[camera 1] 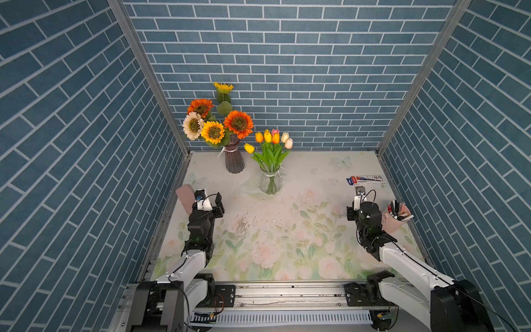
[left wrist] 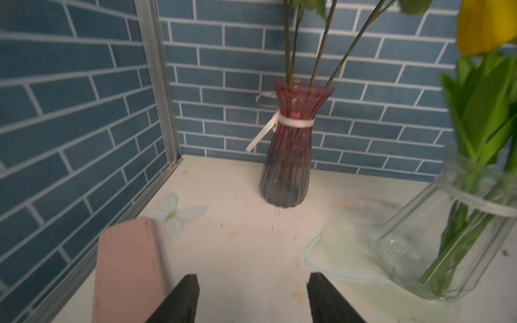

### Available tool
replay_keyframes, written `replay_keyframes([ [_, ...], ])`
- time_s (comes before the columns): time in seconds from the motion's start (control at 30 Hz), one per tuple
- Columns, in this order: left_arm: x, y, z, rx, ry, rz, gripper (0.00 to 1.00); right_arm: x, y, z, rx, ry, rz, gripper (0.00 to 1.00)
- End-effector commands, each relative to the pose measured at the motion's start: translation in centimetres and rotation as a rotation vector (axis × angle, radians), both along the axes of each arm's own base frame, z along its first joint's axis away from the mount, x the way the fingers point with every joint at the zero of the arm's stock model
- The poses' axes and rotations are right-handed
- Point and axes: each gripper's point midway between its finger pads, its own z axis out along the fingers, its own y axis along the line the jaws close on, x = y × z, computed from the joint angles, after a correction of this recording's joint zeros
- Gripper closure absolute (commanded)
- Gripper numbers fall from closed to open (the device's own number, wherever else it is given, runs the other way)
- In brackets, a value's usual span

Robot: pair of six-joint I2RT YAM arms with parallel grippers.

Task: Arrange the flowers in different vases according to their variety
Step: Reset both arms

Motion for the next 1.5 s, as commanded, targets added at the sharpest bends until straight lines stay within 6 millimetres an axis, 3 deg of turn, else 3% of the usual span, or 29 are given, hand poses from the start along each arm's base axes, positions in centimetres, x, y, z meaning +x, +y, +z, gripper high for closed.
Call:
replay_keyframes([
  [0.0, -0.6, 1.2, 3.3, 0.017, -0.170, 0.069, 0.33, 0.0, 0.8, 2.8, -0.029, -0.224, 0.068, 0.85],
  [0.1, -0.6, 1.2, 1.8, 0.052, -0.142, 0.068, 0.33, 0.0, 0.0, 0.4, -0.013, -0.213, 0.040, 0.83],
  [0.27, 1.8, 0.5, 0.7, 0.061, -0.116, 0.032, 0.34, 0.9, -1.2, 1.7, 0.023, -0.310, 0.026, 0.83],
  [0.33, 3.3, -0.2, -1.5, 0.074, -0.052, -0.012, 0.37, 1.4, -1.7, 0.7, 0.050, -0.302, 0.036, 0.82],
  [0.37, 4.2, -1.2, -1.8, 0.095, -0.047, -0.067, 0.42, 1.6, -2.1, 0.6, 0.067, -0.316, 0.024, 0.81],
  [0.43, 4.7, -0.8, -2.4, 0.083, 0.004, -0.053, 0.41, 2.5, -3.1, -0.1, 0.107, -0.294, -0.004, 0.80],
  [0.5, 4.7, -0.9, -2.5, 0.081, 0.007, -0.058, 0.36, 4.7, -2.5, -1.4, 0.112, -0.200, 0.041, 0.79],
  [0.53, 4.7, -0.8, -2.4, 0.081, 0.005, -0.057, 0.27, 5.2, -2.9, -2.1, 0.148, -0.152, 0.061, 0.77],
  [0.6, 4.7, -0.8, -2.4, 0.081, 0.007, -0.057, 0.01, 5.2, -3.0, -2.0, 0.167, -0.155, 0.082, 0.71],
  [0.63, 4.7, -0.9, -2.5, 0.080, 0.006, -0.058, 0.00, 5.2, -3.0, -1.8, 0.167, -0.167, 0.085, 0.67],
  [0.67, 4.7, -0.8, -2.4, 0.081, 0.006, -0.057, 0.00, 5.2, -3.0, -2.0, 0.164, -0.154, 0.079, 0.53],
  [0.7, 4.7, -0.8, -2.5, 0.081, 0.006, -0.056, 0.00, 5.2, -3.0, -1.8, 0.163, -0.168, 0.078, 0.04],
  [0.73, 4.7, -0.8, -2.4, 0.083, 0.006, -0.056, 0.00, 5.2, -3.0, -2.0, 0.157, -0.159, 0.072, 0.00],
  [1.47, 4.7, -0.9, -2.5, 0.082, 0.006, -0.054, 0.00, 5.0, -2.9, -1.8, 0.144, -0.169, 0.063, 0.00],
])
